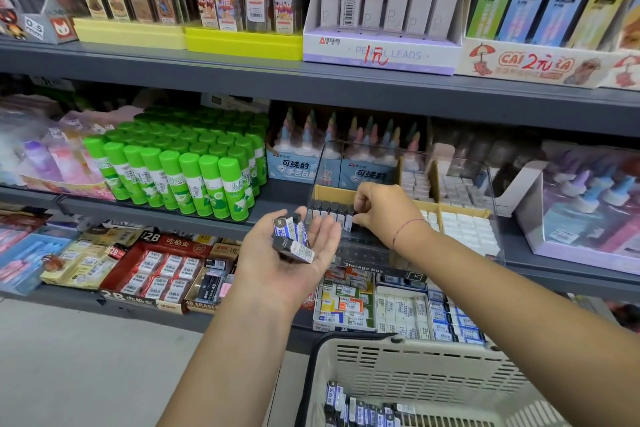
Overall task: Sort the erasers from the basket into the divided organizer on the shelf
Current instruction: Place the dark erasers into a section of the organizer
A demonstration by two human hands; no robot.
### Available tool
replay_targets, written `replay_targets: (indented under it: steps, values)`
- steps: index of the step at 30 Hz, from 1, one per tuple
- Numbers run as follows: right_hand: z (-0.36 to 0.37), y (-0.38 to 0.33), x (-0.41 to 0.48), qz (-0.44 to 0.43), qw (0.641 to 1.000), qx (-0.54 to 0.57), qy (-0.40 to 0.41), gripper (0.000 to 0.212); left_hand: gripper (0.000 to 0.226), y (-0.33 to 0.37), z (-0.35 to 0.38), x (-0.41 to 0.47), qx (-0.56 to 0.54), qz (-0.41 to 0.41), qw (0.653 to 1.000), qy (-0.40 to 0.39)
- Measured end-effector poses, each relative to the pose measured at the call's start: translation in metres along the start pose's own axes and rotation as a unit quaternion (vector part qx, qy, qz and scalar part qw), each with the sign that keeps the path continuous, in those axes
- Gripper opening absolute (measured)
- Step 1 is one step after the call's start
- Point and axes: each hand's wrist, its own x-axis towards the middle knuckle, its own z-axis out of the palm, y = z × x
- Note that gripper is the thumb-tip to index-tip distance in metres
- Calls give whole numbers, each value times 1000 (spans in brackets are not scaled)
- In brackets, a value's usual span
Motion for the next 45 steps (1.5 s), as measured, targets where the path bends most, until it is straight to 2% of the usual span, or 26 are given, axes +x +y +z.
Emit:
replay_targets:
  steps: [5, 8, 11, 15, 18, 21, 23, 27, 30, 32, 34, 42, 45]
  values:
    - [-15, -1, -8, -10, 998, 47, 35, 13, 25, -5, 0, 1, 15, -18, 1000, -7]
    - [-39, -22, -30, -57, 984, 160, 56, 12, 25, -8, 0, 4, 20, -25, 999, -11]
    - [-59, -51, -62, -143, 963, 229, -1, 16, 23, -10, 0, 5, 40, -25, 998, -34]
    - [-56, -68, -75, -198, 956, 206, -71, 30, 20, -15, 3, 4, 37, -52, 997, -32]
    - [-55, -65, -69, -206, 952, 190, -122, 33, 25, -20, 3, 4, 40, -45, 998, -20]
    - [-59, -61, -68, -209, 949, 184, -150, 25, 24, -22, 0, 5, 75, -45, 996, -24]
    - [-67, -59, -69, -195, 942, 219, -161, 21, 24, -22, 1, 7, 79, -43, 996, -17]
    - [-98, -30, -52, -97, 950, 290, -61, 24, 9, -18, 2, 11, 29, -25, 999, 36]
    - [-92, 1, -28, -23, 986, 161, -45, 25, 8, -16, 0, 12, 18, -16, 998, 53]
    - [-72, 13, -18, -15, 997, 37, -66, 22, 8, -16, 0, 11, 15, -19, 998, 54]
    - [-50, 17, -10, -33, 996, -41, -70, 22, 7, -16, 2, 10, 9, -17, 998, 55]
    - [-11, 10, 0, -36, 994, -103, 12, 24, 13, -14, 3, 10, -5, -20, 998, 56]
    - [-6, 10, 1, -45, 992, -119, 14, 26, 18, -13, 3, 10, -10, -21, 998, 55]
